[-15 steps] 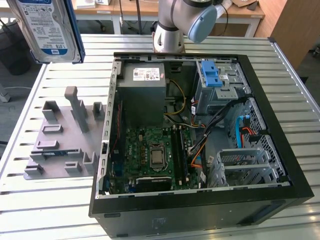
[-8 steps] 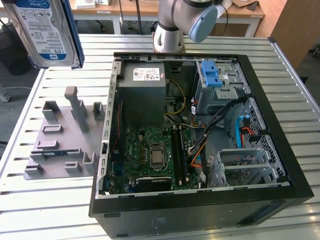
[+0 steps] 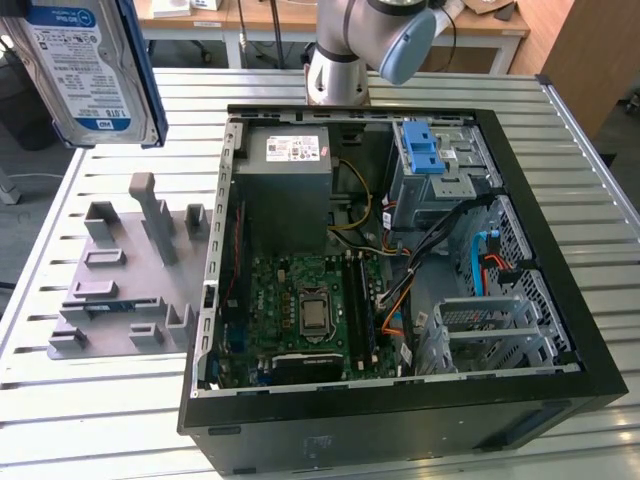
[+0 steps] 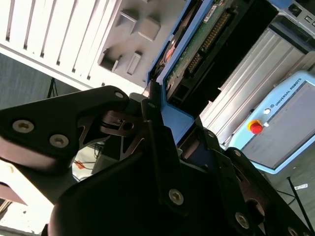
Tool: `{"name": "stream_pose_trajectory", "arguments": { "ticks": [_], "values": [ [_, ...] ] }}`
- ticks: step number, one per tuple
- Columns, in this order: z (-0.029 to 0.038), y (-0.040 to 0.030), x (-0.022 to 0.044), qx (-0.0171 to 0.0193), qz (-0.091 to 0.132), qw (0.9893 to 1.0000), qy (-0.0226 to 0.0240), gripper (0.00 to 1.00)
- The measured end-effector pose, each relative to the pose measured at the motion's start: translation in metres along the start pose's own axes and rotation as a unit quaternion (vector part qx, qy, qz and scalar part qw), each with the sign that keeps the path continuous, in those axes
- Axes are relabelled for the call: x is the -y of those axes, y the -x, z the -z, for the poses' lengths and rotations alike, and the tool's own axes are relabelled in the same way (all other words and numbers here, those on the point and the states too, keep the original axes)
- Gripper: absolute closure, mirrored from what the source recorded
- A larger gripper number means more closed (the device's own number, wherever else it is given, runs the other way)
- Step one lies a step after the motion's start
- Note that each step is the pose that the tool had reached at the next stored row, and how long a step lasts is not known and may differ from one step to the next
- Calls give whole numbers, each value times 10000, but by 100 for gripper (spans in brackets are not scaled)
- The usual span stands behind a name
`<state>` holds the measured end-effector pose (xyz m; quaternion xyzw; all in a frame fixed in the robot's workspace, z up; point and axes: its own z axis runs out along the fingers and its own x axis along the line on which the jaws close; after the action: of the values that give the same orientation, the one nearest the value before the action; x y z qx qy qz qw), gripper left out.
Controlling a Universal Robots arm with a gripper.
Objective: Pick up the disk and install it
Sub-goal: 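Pick up the disk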
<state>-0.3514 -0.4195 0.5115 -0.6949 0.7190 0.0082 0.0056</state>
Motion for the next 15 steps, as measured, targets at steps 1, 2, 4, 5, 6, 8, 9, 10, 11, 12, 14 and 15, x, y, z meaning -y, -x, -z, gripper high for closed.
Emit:
{"name": "stream_pose_trajectory", "arguments": {
  "ticks": [1, 2, 4, 5, 6, 8, 9, 10, 11, 12, 14, 15],
  "values": [
    [0, -10, 14, 1, 0, 10000, 0, 64],
    [0, -18, 33, 1, 0, 10000, -1, 64],
    [0, -33, 79, 1, 0, 10000, -1, 64],
    [0, -40, 104, 1, 0, 10000, 0, 64],
    [1, -46, 132, 0, 0, 10000, 0, 64],
    [2, -59, 186, 0, 0, 10000, 1, 64],
    [2, -65, 213, 0, 0, 10000, 1, 64],
    [2, -71, 239, 0, 0, 10000, 1, 64],
    [2, -77, 265, 0, 0, 10000, 1, 64],
    [2, -82, 291, 0, 0, 10000, 1, 64],
    [3, -93, 349, 0, 0, 10000, 2, 64],
    [3, -98, 376, 0, 0, 10000, 2, 64]
  ]
}}
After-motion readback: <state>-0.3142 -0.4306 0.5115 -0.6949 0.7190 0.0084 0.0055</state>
